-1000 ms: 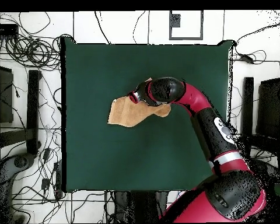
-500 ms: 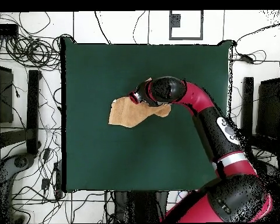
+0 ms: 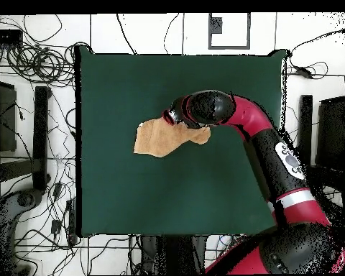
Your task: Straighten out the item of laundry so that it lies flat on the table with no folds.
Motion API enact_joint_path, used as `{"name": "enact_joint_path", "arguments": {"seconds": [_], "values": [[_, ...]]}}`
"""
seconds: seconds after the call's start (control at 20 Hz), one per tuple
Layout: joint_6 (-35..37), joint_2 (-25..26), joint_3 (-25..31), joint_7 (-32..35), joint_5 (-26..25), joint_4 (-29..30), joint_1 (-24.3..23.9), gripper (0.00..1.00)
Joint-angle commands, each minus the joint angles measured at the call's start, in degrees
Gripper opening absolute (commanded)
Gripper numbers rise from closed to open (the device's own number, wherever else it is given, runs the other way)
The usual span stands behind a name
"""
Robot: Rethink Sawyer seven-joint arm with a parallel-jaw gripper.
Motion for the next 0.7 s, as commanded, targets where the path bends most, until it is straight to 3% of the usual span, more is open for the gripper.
{"name": "enact_joint_path", "arguments": {"seconds": [0.05, 0.5, 0.7], "values": [[0.8, -0.1, -3.8, 0.5, -1.5, 5.8, 0.9, 0.0], [-2.4, -2.6, -5.5, 6.5, -1.4, 7.9, 1.6, 0.0], [-3.4, 0.1, -6.8, 7.5, -1.8, 3.6, 3.4, 0.0]]}}
